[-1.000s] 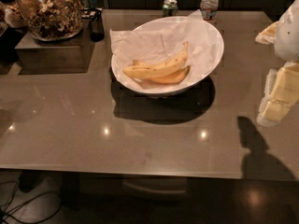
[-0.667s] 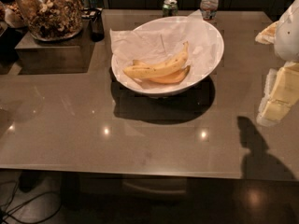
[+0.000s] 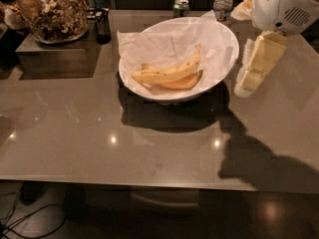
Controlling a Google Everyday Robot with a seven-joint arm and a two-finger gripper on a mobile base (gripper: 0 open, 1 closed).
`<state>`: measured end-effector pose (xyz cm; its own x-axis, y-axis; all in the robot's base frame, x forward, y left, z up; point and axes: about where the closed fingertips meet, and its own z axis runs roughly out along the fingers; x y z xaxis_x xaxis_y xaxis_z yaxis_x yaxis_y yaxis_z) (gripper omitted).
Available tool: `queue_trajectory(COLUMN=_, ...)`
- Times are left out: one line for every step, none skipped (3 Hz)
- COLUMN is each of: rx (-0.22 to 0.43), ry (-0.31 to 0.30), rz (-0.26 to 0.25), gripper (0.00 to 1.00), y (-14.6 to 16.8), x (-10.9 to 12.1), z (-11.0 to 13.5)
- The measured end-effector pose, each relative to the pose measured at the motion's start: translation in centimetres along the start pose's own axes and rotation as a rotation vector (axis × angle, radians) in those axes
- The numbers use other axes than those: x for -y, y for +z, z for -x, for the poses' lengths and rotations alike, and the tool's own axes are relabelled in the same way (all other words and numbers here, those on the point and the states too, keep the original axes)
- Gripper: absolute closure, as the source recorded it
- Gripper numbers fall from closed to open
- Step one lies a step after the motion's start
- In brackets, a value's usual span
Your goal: Pick banana from white bowl
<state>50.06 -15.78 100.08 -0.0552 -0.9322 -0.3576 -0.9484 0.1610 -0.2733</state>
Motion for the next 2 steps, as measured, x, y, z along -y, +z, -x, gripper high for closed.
queue_trajectory(rx=0.101, ry=-0.118, rz=0.045, gripper=0.0, y=1.7, x=2.6, z=5.1)
queue_trajectory(rx=0.166, ry=-0.231, rz=0.085, gripper=0.0, y=3.8, x=3.8, z=9.6)
